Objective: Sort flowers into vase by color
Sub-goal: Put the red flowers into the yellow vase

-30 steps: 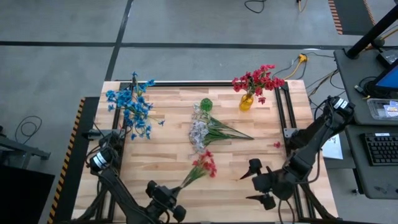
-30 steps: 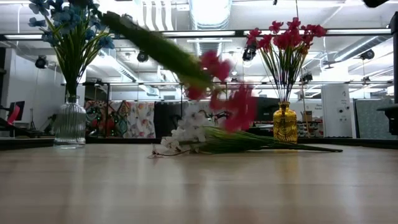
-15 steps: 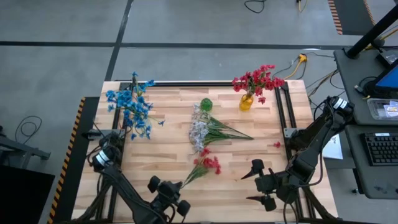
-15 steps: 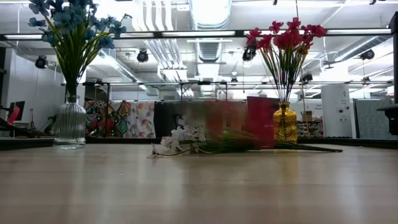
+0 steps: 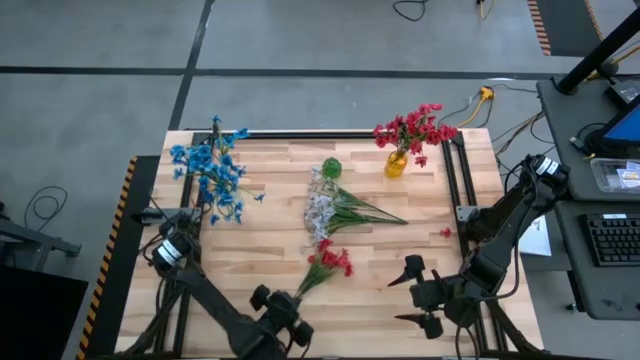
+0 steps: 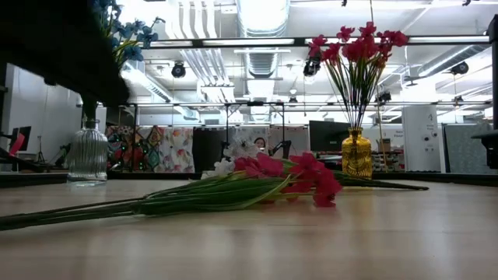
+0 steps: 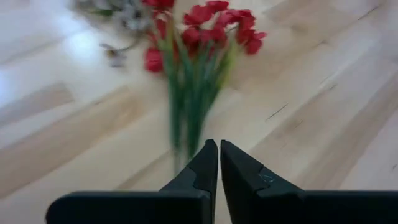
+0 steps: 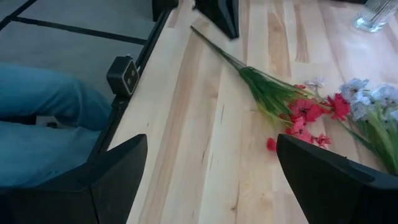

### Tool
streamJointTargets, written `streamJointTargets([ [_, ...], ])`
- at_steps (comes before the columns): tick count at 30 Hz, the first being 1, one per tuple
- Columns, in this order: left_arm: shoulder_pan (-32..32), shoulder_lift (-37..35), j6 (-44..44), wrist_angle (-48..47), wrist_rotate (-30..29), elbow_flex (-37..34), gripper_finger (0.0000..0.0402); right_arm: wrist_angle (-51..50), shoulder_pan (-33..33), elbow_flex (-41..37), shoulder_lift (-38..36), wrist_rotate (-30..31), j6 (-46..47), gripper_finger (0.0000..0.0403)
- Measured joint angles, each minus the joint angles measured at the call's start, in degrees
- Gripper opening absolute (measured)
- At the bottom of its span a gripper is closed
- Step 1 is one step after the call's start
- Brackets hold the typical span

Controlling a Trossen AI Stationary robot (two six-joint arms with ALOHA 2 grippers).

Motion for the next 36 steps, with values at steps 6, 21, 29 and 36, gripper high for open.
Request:
streamJointTargets([
  [6, 4.9, -0.02, 4.15, 5.35, 5.91, -3.19, 0.007, 0.23, -0.13, 0.0, 0.0, 1.36, -0.48, 0.035],
  [21, 8.91, 0.02, 7.86, 11.05, 9.21, -7.64, 0.023, 0.96, -0.42, 0.0, 0.0, 2.22, -2.37, 0.035],
  [29, 9.02, 0.02, 7.91, 12.84, 9.14, -10.82, 0.0233, 1.03, -1.22, 0.0, 0.0, 2.89, -2.37, 0.035],
  [36, 9.22, 0.02, 10.01, 14.3, 7.47, -12.14, 0.0232, 1.06, -2.63, 0.0, 0.0, 2.83, -2.71, 0.035],
])
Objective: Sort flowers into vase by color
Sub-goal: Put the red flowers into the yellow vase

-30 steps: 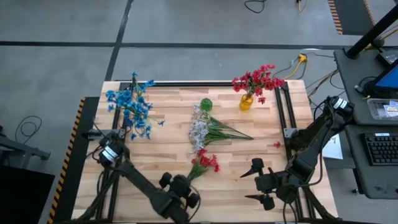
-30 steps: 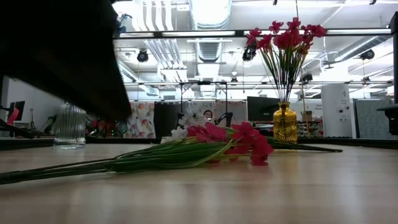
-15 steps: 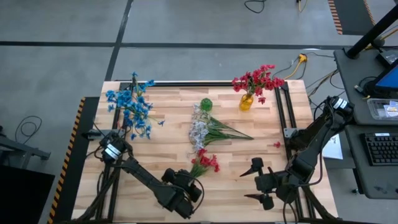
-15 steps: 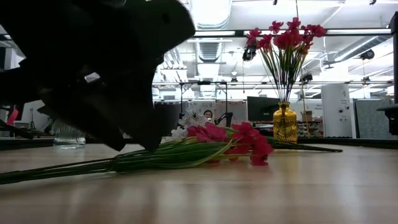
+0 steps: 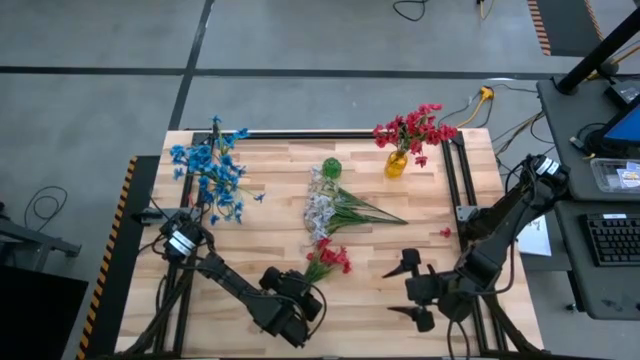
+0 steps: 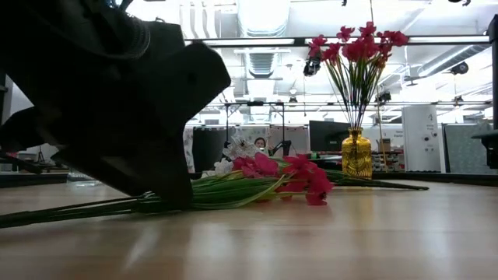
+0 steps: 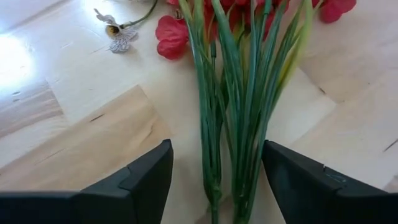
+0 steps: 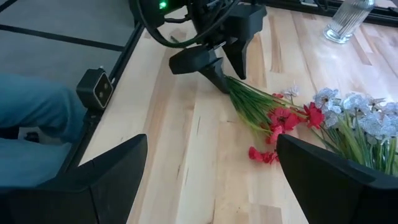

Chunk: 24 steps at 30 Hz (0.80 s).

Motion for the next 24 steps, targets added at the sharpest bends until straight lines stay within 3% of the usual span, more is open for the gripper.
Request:
streamJointTargets([
  [6, 0.66, 0.0, 0.88, 0.23, 0.05, -0.75, 0.0205, -0.01, -0.79, -0.01, 0.0, 0.0, -0.69, 0.035],
  [24, 0.77, -0.13, -0.66, 0.15, -0.48, -2.63, 0.0013, -0.05, -0.8, -0.02, 0.0, -0.17, -0.75, 0.035],
])
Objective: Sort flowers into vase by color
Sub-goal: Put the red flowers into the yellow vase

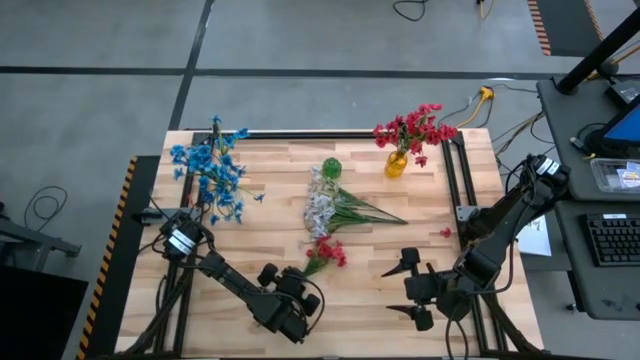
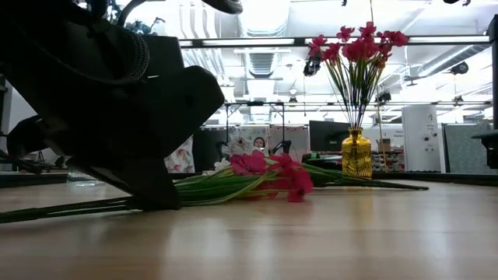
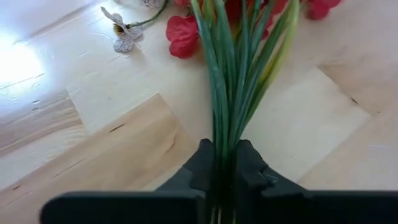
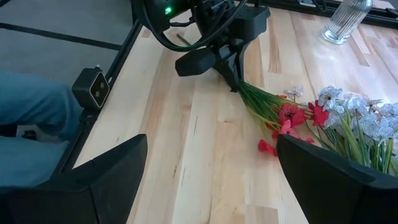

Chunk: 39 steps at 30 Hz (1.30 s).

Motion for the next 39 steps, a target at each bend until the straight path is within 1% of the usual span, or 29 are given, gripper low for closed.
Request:
streamJointTargets([
  [2, 0.0, 0.0, 0.02, -0.06, -0.08, -0.04, 0.0005, -0.01, 0.01, -0.01, 0.0, 0.0, -0.01, 0.035],
  [12, -0.24, -0.03, 0.76, -0.04, -0.07, -0.05, 0.0001, -0.33, 0.02, -0.01, 0.26, -0.02, -0.48, 0.035],
  [16, -0.34, -0.28, 2.56, -0.22, 0.13, 0.98, 0.0001, -0.42, 0.02, -0.59, 0.51, -0.02, -0.46, 0.035],
  [20, -0.77, -0.64, 4.95, -0.61, -1.63, 3.05, 0.0, -0.31, 0.02, -1.43, 0.55, -0.02, -0.12, 0.035],
  [25, -1.14, -0.69, 8.89, -3.79, -3.45, 7.64, 0.0, -0.2, 0.02, -3.23, 0.55, -0.01, -0.08, 0.035],
  [33, -2.33, -0.79, 13.18, -15.59, -11.6, 18.87, 0.0, 0.04, 0.02, -4.62, 0.55, 0.04, 0.19, 0.035],
  [35, -2.65, -0.79, 17.05, -16.22, -12.69, 21.9, 0.0, 0.06, 0.02, -4.77, 0.55, 0.04, 0.11, 0.035],
  [39, -3.42, -0.81, 28.25, -16.04, -13.26, 28.87, 0.0, 0.07, 0.12, -5.52, 0.55, 0.0, 0.21, 0.035],
])
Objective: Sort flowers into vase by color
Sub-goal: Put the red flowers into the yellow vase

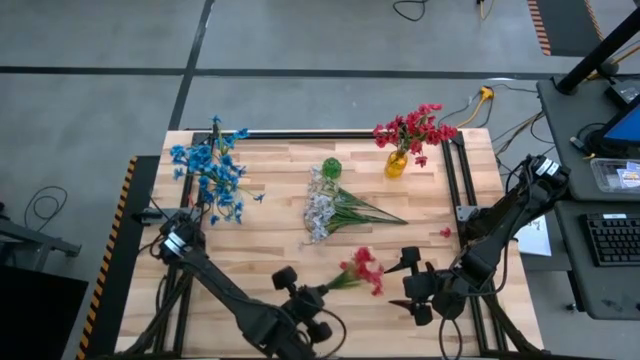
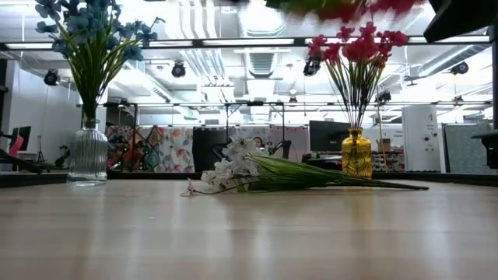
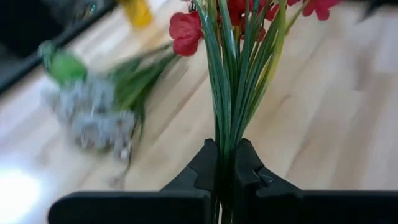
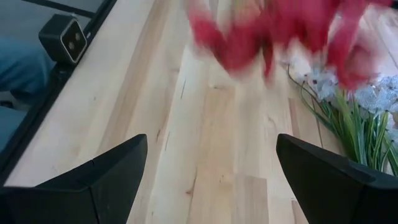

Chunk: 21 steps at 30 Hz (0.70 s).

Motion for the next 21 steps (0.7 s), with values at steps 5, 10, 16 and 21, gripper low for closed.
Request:
streamJointTargets([
  [5, -1.92, -0.02, 10.81, -0.26, -6.86, 6.57, 0.0, 0.4, 0.58, -2.31, 0.0, 0.0, 0.92, 0.035],
  [10, -3.71, -0.05, 16.5, -0.09, -12.31, 9.91, 0.0, 10.93, 0.51, -7.07, 0.0, 0.19, -2.17, 0.035],
  [16, -3.73, -0.07, 18.3, -0.52, -12.97, 7.41, 0.0, 28.86, 0.21, -13.04, 0.0, 5.16, -10.42, 0.035],
  [21, -1.52, -0.07, 18.49, 0.48, -9.49, 1.23, 0.0, 33.0, 0.27, -14.76, 0.0, 6.05, -12.2, 0.035],
])
